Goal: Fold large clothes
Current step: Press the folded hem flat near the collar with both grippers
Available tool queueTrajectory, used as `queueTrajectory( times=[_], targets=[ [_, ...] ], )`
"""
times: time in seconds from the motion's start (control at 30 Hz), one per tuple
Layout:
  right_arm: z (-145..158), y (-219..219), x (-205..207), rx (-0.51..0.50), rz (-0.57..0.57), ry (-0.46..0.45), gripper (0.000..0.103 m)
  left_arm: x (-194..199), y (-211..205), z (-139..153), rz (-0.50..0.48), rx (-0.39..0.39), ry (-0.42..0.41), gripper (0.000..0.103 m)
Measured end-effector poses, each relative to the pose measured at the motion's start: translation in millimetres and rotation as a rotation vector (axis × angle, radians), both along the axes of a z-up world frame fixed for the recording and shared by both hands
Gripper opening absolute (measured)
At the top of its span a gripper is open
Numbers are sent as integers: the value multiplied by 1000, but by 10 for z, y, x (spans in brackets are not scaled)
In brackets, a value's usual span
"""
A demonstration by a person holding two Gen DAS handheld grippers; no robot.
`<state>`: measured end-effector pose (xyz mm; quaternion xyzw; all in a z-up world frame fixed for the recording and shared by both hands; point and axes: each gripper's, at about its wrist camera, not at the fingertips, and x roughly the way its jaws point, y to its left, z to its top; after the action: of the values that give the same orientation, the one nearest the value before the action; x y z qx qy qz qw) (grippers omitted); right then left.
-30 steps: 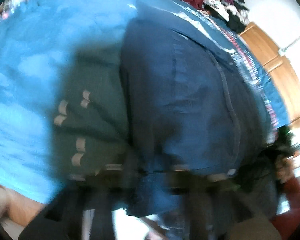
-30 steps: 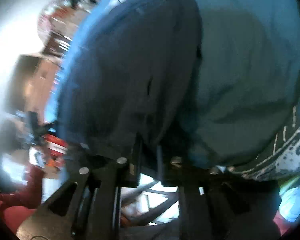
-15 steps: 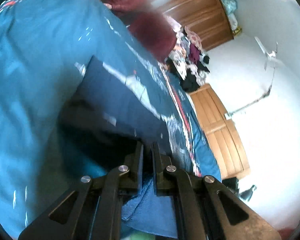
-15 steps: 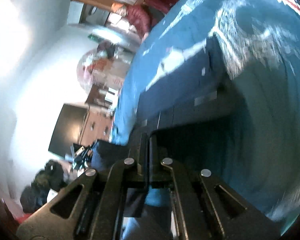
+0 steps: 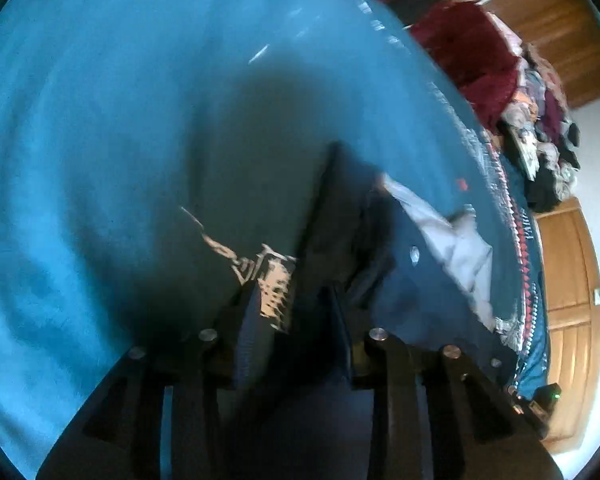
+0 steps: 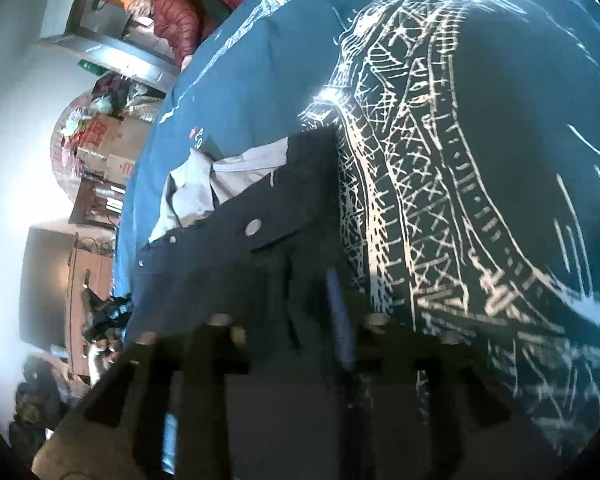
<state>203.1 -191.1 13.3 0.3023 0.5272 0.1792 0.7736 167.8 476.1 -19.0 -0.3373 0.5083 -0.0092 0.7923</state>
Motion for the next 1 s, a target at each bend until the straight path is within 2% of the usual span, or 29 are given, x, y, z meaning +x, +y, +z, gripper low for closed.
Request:
queueTrajectory(
  times=[0.07, 0.1, 0.2, 0.27, 0.33, 0.37, 0.43, 0.53, 0.6, 0.63, 0.67, 0.77, 0.9, 0.97, 1.0],
  targets=[
    [7, 69, 10, -32, 31, -27, 49, -60, -17, 89, -18, 13, -42, 39],
    [11, 115, 23, -52, 48, -38, 49, -96, -16, 121, -18, 29, -58, 44],
    [53, 272, 80, -145, 88, -74, 46, -240, -31, 277, -25, 127, -106, 45],
    [80, 354, 121, -174, 115, -91, 35, -288, -85, 428, -40, 238, -141, 45],
    [102, 425, 178, -229, 126, -111, 29, -243, -142, 496, -83, 280, -171, 45],
    [116, 462, 188, -238, 136, -121, 17, -213, -177, 517, -106, 301, -180, 45],
    [130, 543, 200, -258, 159, -134, 10, -117, -300, 553, -156, 352, -195, 47],
    [131, 611, 186, -306, 173, -154, 13, 56, -484, 564, -227, 417, -208, 52],
    [141, 587, 161, -301, 150, -165, 28, 180, -595, 531, -264, 455, -195, 53],
    [175, 562, 129, -295, 131, -184, 41, 247, -661, 510, -286, 468, -188, 54],
    [214, 532, 88, -291, 119, -206, 48, 298, -714, 497, -307, 481, -185, 54],
    [308, 469, -11, -323, 95, -261, 55, 408, -807, 423, -346, 516, -173, 62],
    [224, 481, 54, -389, 102, -244, 55, 483, -797, 283, -329, 515, -152, 64],
    [201, 505, 93, -395, 114, -239, 51, 488, -812, 215, -343, 507, -150, 57],
    [202, 517, 106, -399, 125, -240, 49, 484, -828, 198, -352, 495, -154, 39]
  ],
)
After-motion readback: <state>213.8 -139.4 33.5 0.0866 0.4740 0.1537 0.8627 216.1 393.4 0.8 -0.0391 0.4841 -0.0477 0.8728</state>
